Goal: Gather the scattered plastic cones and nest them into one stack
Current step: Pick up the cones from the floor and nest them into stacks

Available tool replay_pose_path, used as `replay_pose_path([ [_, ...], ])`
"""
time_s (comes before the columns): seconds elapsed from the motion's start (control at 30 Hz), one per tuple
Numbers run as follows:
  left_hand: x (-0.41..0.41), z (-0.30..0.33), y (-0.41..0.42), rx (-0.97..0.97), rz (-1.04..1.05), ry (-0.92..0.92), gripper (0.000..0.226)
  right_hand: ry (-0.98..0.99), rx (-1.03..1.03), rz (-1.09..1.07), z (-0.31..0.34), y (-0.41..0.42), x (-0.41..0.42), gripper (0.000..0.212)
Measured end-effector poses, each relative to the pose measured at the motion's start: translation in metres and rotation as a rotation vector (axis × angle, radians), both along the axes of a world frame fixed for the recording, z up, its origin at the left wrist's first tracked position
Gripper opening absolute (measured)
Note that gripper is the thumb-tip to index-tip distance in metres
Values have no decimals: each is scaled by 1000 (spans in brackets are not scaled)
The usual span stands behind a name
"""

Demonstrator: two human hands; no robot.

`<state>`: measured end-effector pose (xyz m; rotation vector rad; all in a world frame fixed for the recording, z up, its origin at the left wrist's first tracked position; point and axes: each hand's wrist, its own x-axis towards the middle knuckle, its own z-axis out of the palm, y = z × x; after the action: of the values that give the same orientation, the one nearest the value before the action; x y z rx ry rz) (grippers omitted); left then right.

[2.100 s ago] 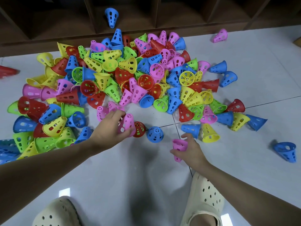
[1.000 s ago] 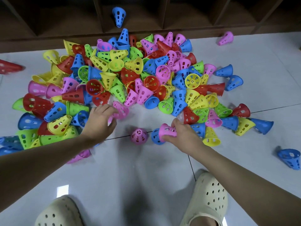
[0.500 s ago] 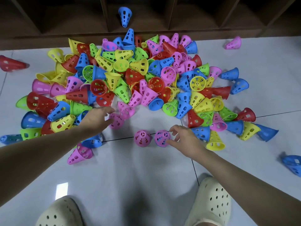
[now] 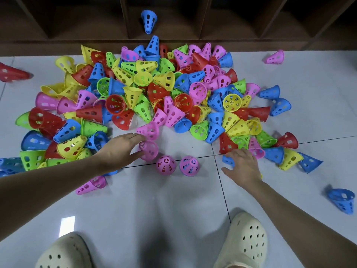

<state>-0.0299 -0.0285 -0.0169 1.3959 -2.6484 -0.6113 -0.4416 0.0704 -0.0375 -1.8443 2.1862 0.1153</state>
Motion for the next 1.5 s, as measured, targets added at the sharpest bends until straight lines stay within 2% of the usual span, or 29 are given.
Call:
replay_pose_path([
  [0.17,-22,14,19,5,48,164,47,104,49,69,-7,-3,-5,54],
  [0.33,-39,21,31,-51,-36,234,49,290,108,208,-9,-5,-11,53],
  [0.47,-42,17,34,39,-65,198,50,438,152,321,-10,-8,-17,48],
  [0.57,-44,11,31,106,-94,145,41,428,183,308,-10,-12,-20,42],
  [0.63,-48,8,28,129,-109,118,39,357,109,260,-7,-14,-19,38],
  [0.7,-51,6,25,143,-113,84,41,208,-42,168,-3,-13,-13,43],
  [0.8,-51,2,24,152,-122,55,42,-152,-272,-17,7,-8,8,36],
  [0.9,-49,-2,23,147,-119,45,38,-460,-403,-89,23,0,38,34],
  [0.97,-46,-3,21,121,-120,29,37,-603,-430,-81,34,7,55,36],
  [1.1,-31,-5,14,38,-119,-29,35,-825,-352,-59,46,11,80,37],
  [1.27,-5,-4,1,-9,59,-73,40,-928,-338,-81,40,11,96,40],
  [1.4,13,-6,-9,109,279,-137,51,-919,-265,-82,31,10,97,41],
  [1.5,21,-13,-14,166,368,-207,57,-868,-226,-61,22,10,95,40],
])
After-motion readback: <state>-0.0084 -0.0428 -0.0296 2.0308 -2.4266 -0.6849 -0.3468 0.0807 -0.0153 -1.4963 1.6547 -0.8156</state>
